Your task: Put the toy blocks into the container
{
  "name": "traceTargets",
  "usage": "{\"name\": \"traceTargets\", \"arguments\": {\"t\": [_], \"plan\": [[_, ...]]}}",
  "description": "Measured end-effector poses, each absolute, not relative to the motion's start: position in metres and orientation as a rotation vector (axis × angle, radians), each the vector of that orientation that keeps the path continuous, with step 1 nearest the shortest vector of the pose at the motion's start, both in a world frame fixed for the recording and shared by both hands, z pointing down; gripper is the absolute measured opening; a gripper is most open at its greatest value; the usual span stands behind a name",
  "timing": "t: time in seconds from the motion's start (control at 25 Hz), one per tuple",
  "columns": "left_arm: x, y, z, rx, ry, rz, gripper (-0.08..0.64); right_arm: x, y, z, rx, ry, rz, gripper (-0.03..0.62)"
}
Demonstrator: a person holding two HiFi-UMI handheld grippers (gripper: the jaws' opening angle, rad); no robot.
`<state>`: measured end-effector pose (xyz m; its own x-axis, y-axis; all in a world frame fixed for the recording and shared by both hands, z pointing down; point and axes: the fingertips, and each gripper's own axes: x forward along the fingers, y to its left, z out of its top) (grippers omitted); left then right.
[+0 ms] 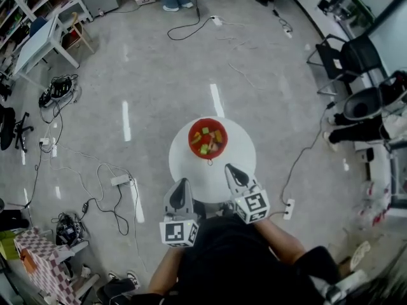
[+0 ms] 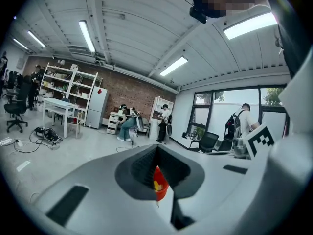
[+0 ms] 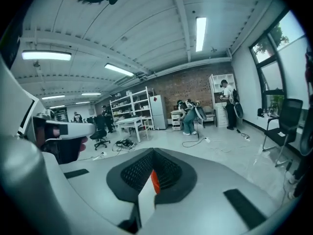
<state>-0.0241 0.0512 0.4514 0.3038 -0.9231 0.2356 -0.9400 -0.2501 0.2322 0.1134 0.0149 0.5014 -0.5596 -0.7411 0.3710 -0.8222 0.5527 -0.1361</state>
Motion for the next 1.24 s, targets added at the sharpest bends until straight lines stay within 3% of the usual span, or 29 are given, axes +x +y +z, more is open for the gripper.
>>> {"name": "traceTargets", "arguments": {"t": [1.24], "plan": [[-0.01,0.063,0.458,2.268,-1.681,0.039,-0.012,0.11,0.047,0.505,1.219,-2.531,0.375,-0.003]]}}
